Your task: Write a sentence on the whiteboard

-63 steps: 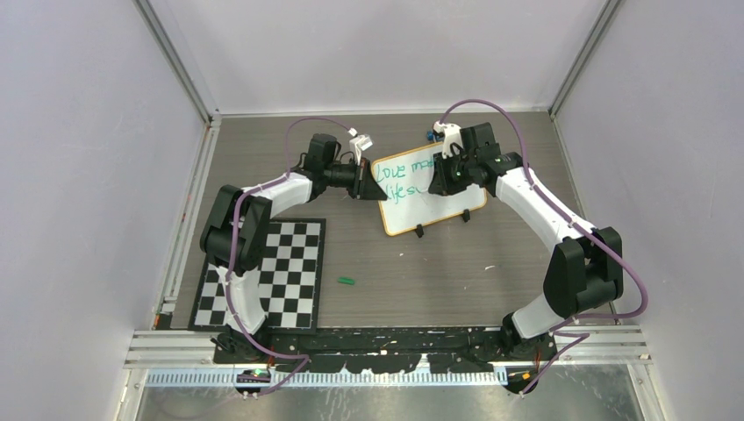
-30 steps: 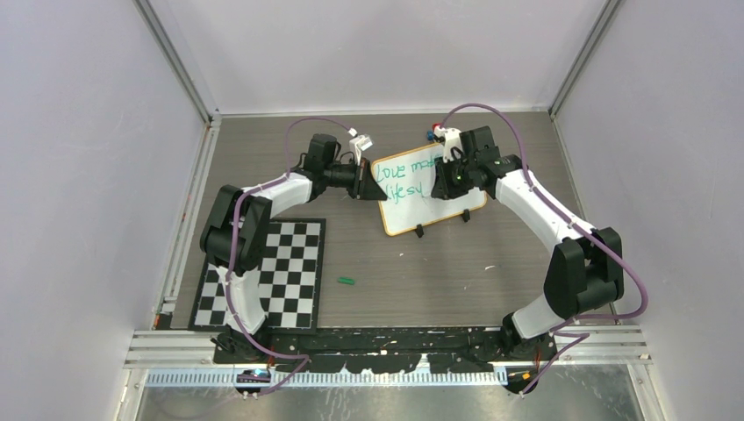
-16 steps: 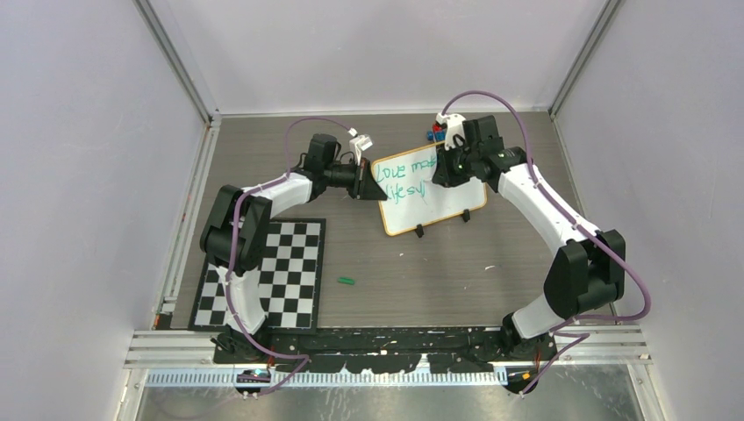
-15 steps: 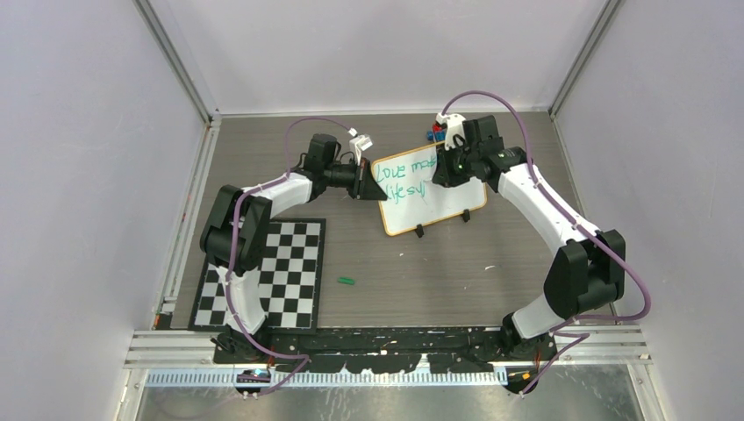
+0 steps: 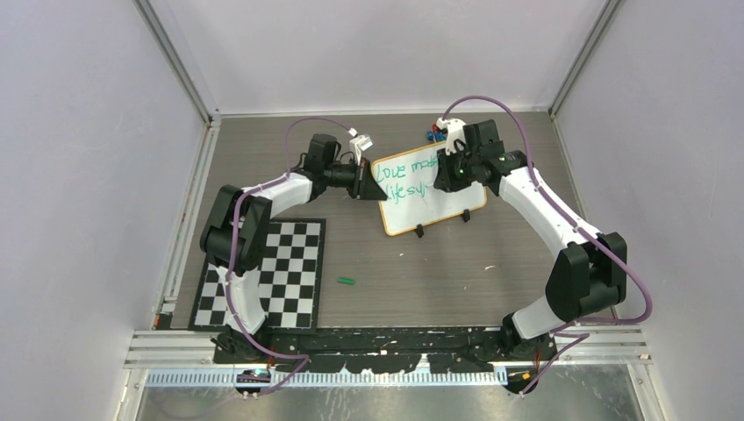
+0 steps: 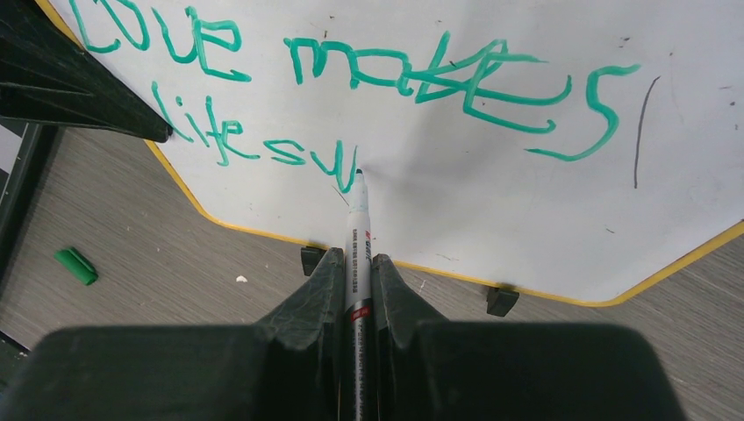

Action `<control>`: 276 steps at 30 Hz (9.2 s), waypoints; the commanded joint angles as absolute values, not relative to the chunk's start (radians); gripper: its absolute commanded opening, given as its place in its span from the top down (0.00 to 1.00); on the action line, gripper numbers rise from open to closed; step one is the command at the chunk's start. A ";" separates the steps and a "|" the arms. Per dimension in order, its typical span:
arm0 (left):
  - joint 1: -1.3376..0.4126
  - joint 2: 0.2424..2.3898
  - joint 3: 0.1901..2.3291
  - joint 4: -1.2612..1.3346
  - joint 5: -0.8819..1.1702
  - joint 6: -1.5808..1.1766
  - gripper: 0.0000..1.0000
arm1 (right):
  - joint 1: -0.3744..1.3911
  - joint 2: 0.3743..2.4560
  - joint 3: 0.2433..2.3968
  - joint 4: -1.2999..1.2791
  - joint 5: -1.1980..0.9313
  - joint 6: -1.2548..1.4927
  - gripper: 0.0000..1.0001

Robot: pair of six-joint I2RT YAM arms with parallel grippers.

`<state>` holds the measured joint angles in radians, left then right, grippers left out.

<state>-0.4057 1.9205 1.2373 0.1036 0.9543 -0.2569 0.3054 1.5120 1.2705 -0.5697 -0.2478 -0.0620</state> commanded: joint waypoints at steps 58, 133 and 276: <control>-0.410 1.893 1.226 0.147 0.970 -0.260 1.00 | 0.268 1.508 1.273 -0.570 -0.199 -0.104 1.00; -0.410 1.895 1.220 0.158 0.973 -0.262 1.00 | 0.201 1.517 1.273 -0.577 -0.212 -0.141 1.00; -0.410 1.897 1.219 0.142 0.973 -0.240 1.00 | 0.105 1.564 1.295 -0.588 -0.185 -0.199 1.00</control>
<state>-0.4053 1.9205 1.2182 0.1387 0.9615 -0.2562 0.1089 1.5608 1.2762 -0.6373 -0.1932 -0.2039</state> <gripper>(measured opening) 0.080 0.171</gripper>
